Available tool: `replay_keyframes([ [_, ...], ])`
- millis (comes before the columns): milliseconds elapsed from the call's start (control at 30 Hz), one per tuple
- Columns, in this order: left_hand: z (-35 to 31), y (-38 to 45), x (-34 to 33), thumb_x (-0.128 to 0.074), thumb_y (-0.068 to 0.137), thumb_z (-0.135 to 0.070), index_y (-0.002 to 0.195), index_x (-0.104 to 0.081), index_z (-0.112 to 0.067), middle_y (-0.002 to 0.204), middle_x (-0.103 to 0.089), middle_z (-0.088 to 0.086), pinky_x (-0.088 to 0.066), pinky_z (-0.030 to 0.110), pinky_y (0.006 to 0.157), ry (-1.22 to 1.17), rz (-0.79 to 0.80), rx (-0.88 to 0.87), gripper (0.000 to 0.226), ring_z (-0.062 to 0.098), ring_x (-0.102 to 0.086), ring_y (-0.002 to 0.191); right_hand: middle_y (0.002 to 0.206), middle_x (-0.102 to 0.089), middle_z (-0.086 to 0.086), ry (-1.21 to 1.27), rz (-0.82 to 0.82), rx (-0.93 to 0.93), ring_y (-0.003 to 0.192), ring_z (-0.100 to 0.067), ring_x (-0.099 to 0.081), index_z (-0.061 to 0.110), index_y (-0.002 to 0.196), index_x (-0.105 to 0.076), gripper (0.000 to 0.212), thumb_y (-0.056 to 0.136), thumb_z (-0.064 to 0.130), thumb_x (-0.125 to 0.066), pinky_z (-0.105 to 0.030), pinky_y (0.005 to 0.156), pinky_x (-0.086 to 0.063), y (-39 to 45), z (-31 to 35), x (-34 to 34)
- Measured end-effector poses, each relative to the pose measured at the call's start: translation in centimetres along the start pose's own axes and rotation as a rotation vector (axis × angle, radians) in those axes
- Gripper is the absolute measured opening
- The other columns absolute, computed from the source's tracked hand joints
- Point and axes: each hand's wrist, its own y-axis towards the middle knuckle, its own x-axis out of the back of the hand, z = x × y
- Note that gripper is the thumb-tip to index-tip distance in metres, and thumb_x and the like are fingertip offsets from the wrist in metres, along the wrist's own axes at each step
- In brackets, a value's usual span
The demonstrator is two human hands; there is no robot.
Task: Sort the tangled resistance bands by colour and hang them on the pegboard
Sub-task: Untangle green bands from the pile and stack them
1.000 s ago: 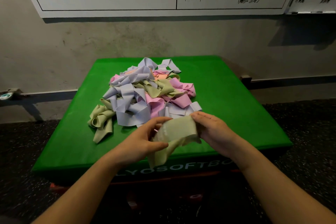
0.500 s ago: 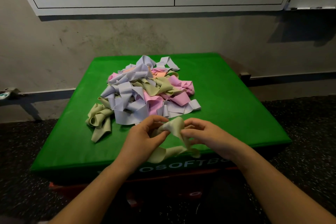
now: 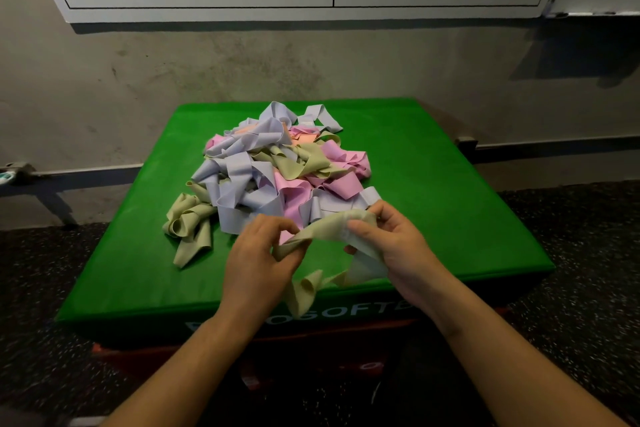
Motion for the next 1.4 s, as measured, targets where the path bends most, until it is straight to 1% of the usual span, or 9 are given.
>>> replay_keyframes([
  [100, 0.1, 0.2, 0.3, -0.072, 0.074, -0.032, 0.082, -0.052, -0.033, 0.081, -0.046, -0.013, -0.038, 0.027, 0.062, -0.02, -0.036, -0.115, 0.021, 0.015, -0.047, 0.074, 0.087, -0.069, -0.01, 0.07, 0.024, -0.117, 0.07, -0.023, -0.065, 0.015, 0.099, -0.051, 0.028, 0.081, 0.003, -0.069, -0.035, 0.061, -0.053, 0.2, -0.1, 0.4],
  [200, 0.5, -0.1, 0.2, -0.074, 0.072, -0.031, 0.08, -0.045, -0.029, 0.078, -0.05, -0.008, -0.044, 0.041, 0.06, -0.221, 0.063, 0.01, 0.03, 0.021, -0.05, 0.07, 0.092, -0.068, -0.011, -0.004, 0.034, -0.203, 0.069, -0.018, -0.064, 0.013, 0.112, -0.058, 0.03, 0.088, -0.005, -0.06, -0.031, 0.062, -0.055, 0.3, 0.0, 0.3],
  [433, -0.3, -0.1, 0.5, -0.061, 0.077, -0.037, 0.08, -0.025, -0.032, 0.079, -0.03, -0.011, -0.029, 0.031, 0.053, 0.013, 0.172, -0.204, 0.037, 0.013, -0.028, 0.064, 0.078, -0.064, 0.003, -0.167, 0.166, -0.272, 0.072, -0.011, -0.058, 0.016, 0.094, -0.07, 0.011, 0.093, 0.016, -0.06, -0.026, 0.068, -0.048, 0.0, -0.4, 0.2],
  [533, -0.8, -0.2, 0.8, -0.049, 0.075, -0.03, 0.081, -0.032, -0.021, 0.085, -0.031, -0.007, -0.03, 0.027, 0.062, 0.033, 0.289, -0.244, 0.021, 0.016, -0.033, 0.072, 0.078, -0.064, 0.002, -0.138, 0.198, -0.239, 0.077, -0.013, -0.058, 0.022, 0.084, -0.072, 0.006, 0.08, 0.027, -0.072, -0.032, 0.076, -0.051, 0.1, -0.3, -0.1],
  [667, -0.5, -0.4, 0.7, -0.04, 0.081, -0.023, 0.085, -0.031, -0.024, 0.088, -0.035, -0.005, -0.036, 0.037, 0.066, -0.024, 0.304, -0.236, 0.009, 0.02, -0.036, 0.077, 0.096, -0.072, -0.01, -0.179, 0.19, -0.186, 0.086, -0.016, -0.065, 0.016, 0.087, -0.068, 0.004, 0.086, 0.014, -0.071, -0.037, 0.084, -0.052, 0.1, -0.4, -0.2],
  [900, 0.2, -0.9, 0.4, -0.044, 0.09, -0.023, 0.091, -0.038, -0.028, 0.089, -0.039, -0.011, -0.038, 0.043, 0.069, -0.111, 0.244, -0.216, 0.008, 0.02, -0.039, 0.08, 0.095, -0.069, 0.002, -0.478, 0.234, 0.066, 0.081, -0.006, -0.06, 0.027, 0.106, -0.074, 0.023, 0.086, 0.016, -0.075, -0.022, 0.075, -0.051, -0.5, -0.9, -0.2],
  [1100, 0.6, -0.8, 0.3, -0.062, 0.088, -0.015, 0.089, -0.045, -0.028, 0.093, -0.044, -0.01, -0.042, 0.032, 0.07, -0.179, 0.152, -0.16, 0.021, 0.015, -0.047, 0.084, 0.097, -0.069, 0.006, -0.601, 0.097, 0.286, 0.095, -0.011, -0.063, 0.029, 0.097, -0.076, 0.011, 0.092, 0.022, -0.069, -0.03, 0.081, -0.052, 0.1, -1.7, 0.0],
  [1267, 1.6, -1.1, 0.0, -0.062, 0.082, -0.026, 0.085, -0.053, -0.032, 0.08, -0.042, -0.019, -0.04, 0.04, 0.064, -0.009, 0.146, -0.253, 0.011, 0.016, -0.049, 0.075, 0.092, -0.075, 0.004, -0.233, -0.06, 0.174, 0.087, -0.006, -0.066, 0.018, 0.094, -0.076, 0.013, 0.09, 0.008, -0.068, -0.023, 0.079, -0.053, 0.3, -1.8, -0.1],
  [1400, 1.8, -0.8, -0.2, -0.064, 0.079, -0.023, 0.087, -0.068, -0.027, 0.075, -0.047, -0.011, -0.023, 0.03, 0.066, 0.274, 0.131, -0.435, 0.01, 0.02, -0.048, 0.071, 0.083, -0.072, 0.005, -0.023, -0.123, 0.044, 0.079, -0.007, -0.066, 0.015, 0.093, -0.07, 0.012, 0.095, 0.01, -0.06, -0.025, 0.071, -0.056, 0.1, -1.8, -0.7],
])
